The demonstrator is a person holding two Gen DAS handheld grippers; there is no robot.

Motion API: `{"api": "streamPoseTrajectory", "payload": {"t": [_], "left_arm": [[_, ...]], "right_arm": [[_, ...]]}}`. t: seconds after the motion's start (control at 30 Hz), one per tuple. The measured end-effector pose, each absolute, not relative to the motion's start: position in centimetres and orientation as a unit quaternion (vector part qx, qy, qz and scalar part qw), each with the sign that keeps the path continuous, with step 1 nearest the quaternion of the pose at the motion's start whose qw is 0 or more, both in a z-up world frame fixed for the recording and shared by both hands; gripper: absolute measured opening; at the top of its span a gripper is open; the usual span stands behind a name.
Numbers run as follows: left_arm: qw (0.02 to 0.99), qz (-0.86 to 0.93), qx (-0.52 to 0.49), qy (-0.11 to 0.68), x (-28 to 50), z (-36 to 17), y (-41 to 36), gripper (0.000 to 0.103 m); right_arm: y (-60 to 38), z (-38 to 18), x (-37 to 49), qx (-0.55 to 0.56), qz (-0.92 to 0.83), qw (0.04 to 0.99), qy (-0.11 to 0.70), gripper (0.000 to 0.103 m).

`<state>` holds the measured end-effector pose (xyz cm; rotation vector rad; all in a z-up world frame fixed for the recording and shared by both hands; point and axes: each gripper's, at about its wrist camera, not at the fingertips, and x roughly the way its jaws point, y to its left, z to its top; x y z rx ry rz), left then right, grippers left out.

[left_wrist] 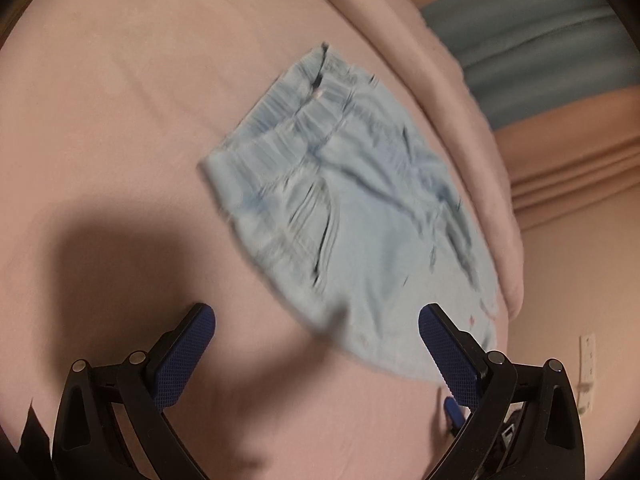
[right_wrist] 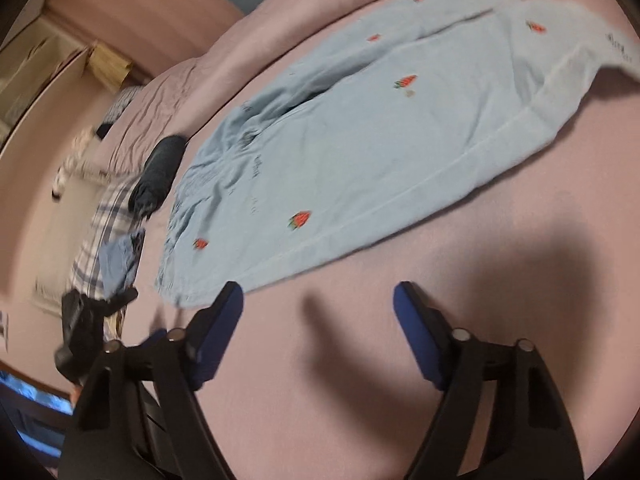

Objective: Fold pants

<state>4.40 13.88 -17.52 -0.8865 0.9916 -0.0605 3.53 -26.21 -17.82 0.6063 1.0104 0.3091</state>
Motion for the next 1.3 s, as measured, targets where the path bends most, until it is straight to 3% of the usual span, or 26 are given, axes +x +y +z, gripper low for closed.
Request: {"api": "streamPoseTrajectory", "payload": {"t": [0.03, 0.07, 0.1, 0.13, 0.2, 0.27, 0.3, 0.5, 0.6, 0.63, 0.7, 0.73, 0.8, 0.87, 0.93, 1.1, 1.23, 1.3], "left_arm": [[0.790, -0.026, -0.409, 0.455, 4.9, -17.5, 13.9, 0.099], [0.793, -0.023, -0.405, 0.454, 5.4, -17.4, 13.8, 0.088], [0.797, -0.020, -0.396, 0.455, 6.1, -17.6, 13.7, 0.070], [0.799, -0.010, -0.385, 0.462, 6.7, -17.9, 13.6, 0.063], [0.804, 0.003, -0.372, 0.464, 7.3, -18.4, 13.9, 0.031], [0.804, 0.003, -0.363, 0.470, 7.7, -18.4, 14.2, 0.022], [0.805, 0.000, -0.365, 0.468, 7.6, -18.2, 14.4, 0.018], [0.852, 0.004, -0.296, 0.432, 6.7, -14.3, 14.9, 0.016], [0.834, 0.034, -0.277, 0.477, 7.1, -16.6, 14.9, 0.017], [0.827, 0.046, -0.265, 0.493, 7.1, -17.6, 14.7, 0.018], [0.834, 0.042, -0.265, 0.481, 6.8, -17.7, 14.7, 0.022], [0.835, 0.041, -0.260, 0.483, 6.7, -17.3, 14.8, 0.026], [0.835, 0.040, -0.248, 0.490, 6.4, -16.4, 15.3, 0.048], [0.847, 0.038, -0.243, 0.470, 4.9, -15.1, 16.4, 0.056], [0.860, 0.044, -0.239, 0.449, 3.3, -14.1, 17.7, 0.057], [0.879, 0.008, -0.223, 0.422, 4.8, -12.3, 15.5, 0.057], [0.875, -0.028, -0.205, 0.437, 8.0, -14.1, 12.2, 0.057], [0.866, -0.019, -0.193, 0.461, 9.2, -15.9, 11.1, 0.057]], "right_arm": [[-26.2, -18.0, 4.0, 0.294, 0.142, 0.822, 0.467, 0.072], [-26.3, -17.9, 4.2, 0.298, 0.140, 0.822, 0.464, 0.071], [-26.2, -18.0, 4.7, 0.304, 0.139, 0.823, 0.459, 0.070], [-26.2, -18.0, 5.1, 0.309, 0.136, 0.824, 0.454, 0.066], [-26.1, -18.2, 6.1, 0.308, 0.120, 0.830, 0.450, 0.050], [-26.5, -18.7, 6.7, 0.306, 0.100, 0.832, 0.451, 0.011], [-26.8, -18.9, 7.0, 0.308, 0.086, 0.831, 0.456, 0.009], [-26.2, -14.8, 5.4, 0.285, 0.097, 0.850, 0.432, 0.008], [-25.8, -17.2, 5.9, 0.293, 0.089, 0.817, 0.488, 0.011], [-26.0, -18.8, 6.0, 0.298, 0.083, 0.806, 0.505, 0.008], [-27.1, -19.8, 5.7, 0.342, 0.090, 0.798, 0.487, 0.010], [-27.6, -19.7, 5.5, 0.360, 0.096, 0.790, 0.487, 0.015], [-28.7, -19.3, 5.1, 0.370, 0.099, 0.781, 0.493, 0.024], [-30.1, -18.0, 4.4, 0.362, 0.086, 0.791, 0.486, 0.049], [-33.4, -16.5, 3.3, 0.362, 0.048, 0.813, 0.453, 0.062], [-42.9, -16.6, 3.0, 0.392, -0.102, 0.828, 0.388, 0.062], [-47.5, -17.8, 5.7, 0.418, -0.162, 0.824, 0.347, 0.054], [-48.1, -18.3, 7.5, 0.417, -0.154, 0.827, 0.345, 0.026]]}}
